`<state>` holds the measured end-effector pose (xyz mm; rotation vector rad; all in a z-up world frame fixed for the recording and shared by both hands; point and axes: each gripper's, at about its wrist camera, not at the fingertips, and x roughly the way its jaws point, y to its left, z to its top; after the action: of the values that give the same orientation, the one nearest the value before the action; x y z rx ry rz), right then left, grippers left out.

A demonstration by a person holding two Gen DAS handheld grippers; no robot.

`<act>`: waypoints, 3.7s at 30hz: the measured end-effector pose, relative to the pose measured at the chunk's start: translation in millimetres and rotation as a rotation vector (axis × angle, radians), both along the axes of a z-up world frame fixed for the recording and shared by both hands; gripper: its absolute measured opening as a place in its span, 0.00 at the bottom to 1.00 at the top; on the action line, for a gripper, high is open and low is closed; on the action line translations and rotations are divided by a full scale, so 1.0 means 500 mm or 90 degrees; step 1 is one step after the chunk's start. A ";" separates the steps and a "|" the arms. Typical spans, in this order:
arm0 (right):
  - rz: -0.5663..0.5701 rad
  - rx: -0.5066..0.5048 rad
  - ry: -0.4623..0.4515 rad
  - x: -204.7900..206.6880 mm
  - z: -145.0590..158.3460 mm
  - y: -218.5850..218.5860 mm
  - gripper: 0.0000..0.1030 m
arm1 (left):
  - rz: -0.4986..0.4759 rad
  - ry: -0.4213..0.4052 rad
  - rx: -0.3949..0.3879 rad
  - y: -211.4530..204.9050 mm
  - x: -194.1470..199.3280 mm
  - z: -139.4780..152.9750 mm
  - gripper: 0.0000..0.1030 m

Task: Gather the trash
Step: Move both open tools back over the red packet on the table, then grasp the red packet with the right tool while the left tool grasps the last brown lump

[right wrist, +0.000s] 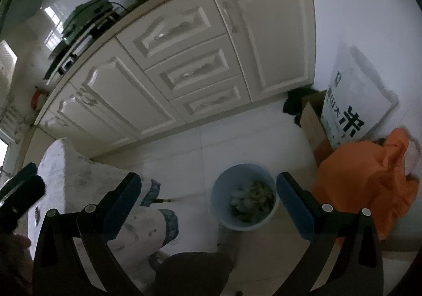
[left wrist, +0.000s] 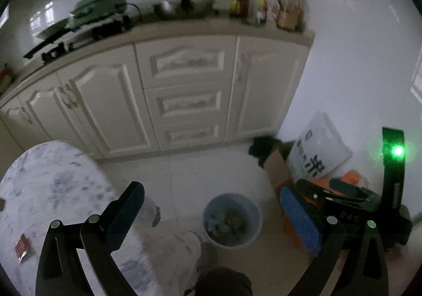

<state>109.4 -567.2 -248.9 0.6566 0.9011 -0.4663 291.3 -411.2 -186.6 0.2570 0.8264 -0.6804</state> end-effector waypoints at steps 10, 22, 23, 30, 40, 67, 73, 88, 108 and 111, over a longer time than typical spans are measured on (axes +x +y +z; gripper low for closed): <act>0.100 -0.047 -0.049 0.047 0.122 0.159 1.00 | 0.081 -0.062 -0.085 0.308 -0.141 0.127 0.99; 0.310 -0.089 -0.102 0.153 0.216 0.440 1.00 | 0.225 -0.106 -0.127 0.641 -0.278 0.192 0.99; 0.335 -0.095 -0.107 0.161 0.221 0.466 1.00 | 0.237 -0.110 -0.128 0.663 -0.286 0.196 0.99; 0.478 -0.109 -0.120 0.213 0.217 0.616 1.00 | 0.334 -0.134 -0.135 0.825 -0.369 0.202 0.99; 0.623 -0.119 -0.101 0.298 0.167 0.773 1.00 | 0.430 -0.110 -0.119 0.931 -0.407 0.179 0.99; 0.871 -0.157 0.002 0.533 -0.051 0.894 0.77 | 0.478 -0.017 -0.054 0.963 -0.098 0.071 0.99; 0.817 -0.146 -0.007 0.532 -0.043 0.893 0.31 | 0.468 -0.013 -0.052 0.951 -0.039 0.051 0.99; 0.735 -0.130 -0.004 0.490 -0.035 0.879 0.42 | 0.425 -0.021 -0.021 0.898 0.059 0.002 0.99; 0.592 -0.083 -0.024 0.570 -0.049 0.799 0.10 | 0.386 -0.010 0.044 0.856 0.266 -0.087 0.99; 0.583 -0.073 -0.026 0.586 -0.051 0.795 0.10 | 0.380 0.000 0.057 0.846 0.320 -0.111 0.99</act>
<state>402.2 -169.5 -274.2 0.1000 1.0235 0.3150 451.2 11.9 -242.3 0.0808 0.8783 -0.0839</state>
